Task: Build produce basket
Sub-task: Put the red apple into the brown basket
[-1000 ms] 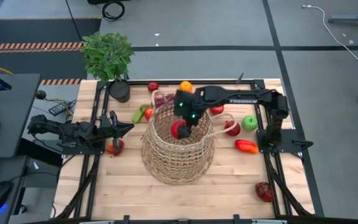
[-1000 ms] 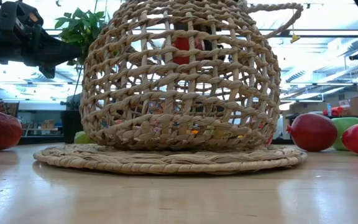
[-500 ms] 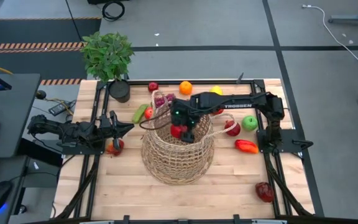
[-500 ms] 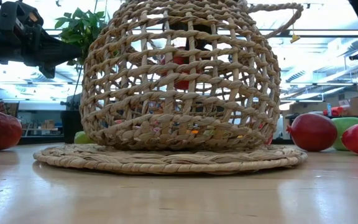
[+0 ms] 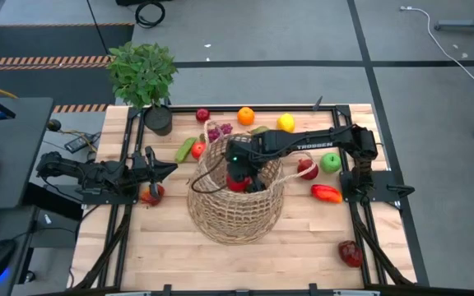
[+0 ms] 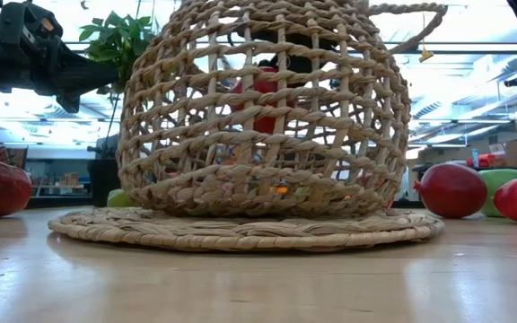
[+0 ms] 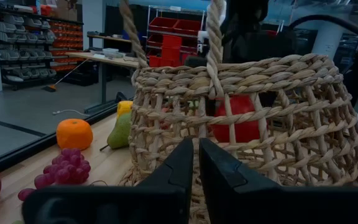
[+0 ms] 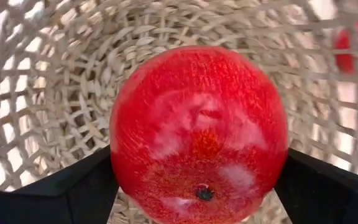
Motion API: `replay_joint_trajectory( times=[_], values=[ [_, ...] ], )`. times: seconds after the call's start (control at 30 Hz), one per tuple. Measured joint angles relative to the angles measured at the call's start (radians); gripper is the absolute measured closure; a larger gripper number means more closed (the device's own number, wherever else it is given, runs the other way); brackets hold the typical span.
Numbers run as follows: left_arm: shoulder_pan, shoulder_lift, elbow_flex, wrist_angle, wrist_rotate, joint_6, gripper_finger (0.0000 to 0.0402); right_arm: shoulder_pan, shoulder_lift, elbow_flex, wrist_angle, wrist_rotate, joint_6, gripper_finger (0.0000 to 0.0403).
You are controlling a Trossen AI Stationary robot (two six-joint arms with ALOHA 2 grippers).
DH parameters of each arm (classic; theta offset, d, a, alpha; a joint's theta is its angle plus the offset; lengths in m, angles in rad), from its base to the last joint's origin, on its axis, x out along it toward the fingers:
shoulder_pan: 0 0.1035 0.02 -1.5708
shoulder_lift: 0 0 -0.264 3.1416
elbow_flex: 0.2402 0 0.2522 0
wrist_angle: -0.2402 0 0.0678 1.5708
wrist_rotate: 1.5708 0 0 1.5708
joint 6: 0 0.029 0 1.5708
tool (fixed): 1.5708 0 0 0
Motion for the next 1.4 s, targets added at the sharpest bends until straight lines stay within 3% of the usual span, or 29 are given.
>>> replay_joint_trajectory(
  times=[0.57, 0.73, 0.93, 1.4],
  values=[
    [0.000, 0.000, 0.000, 0.000, 0.000, 0.000, 0.0368, -0.001, 0.000, -0.027, -0.023, -0.009, -0.019, 0.0004],
    [0.000, 0.000, 0.000, 0.000, 0.000, 0.000, 0.0373, 0.009, -0.003, 0.099, -0.084, 0.127, -0.021, 0.0003],
    [0.000, 0.000, 0.000, 0.000, 0.000, 0.000, 0.0370, -0.046, -0.002, 0.120, -0.073, 0.166, -0.027, 0.0003],
    [0.000, 0.000, 0.000, 0.000, 0.000, 0.000, 0.0374, -0.047, -0.021, 0.121, -0.130, 0.138, -0.017, 0.0003]
  ],
)
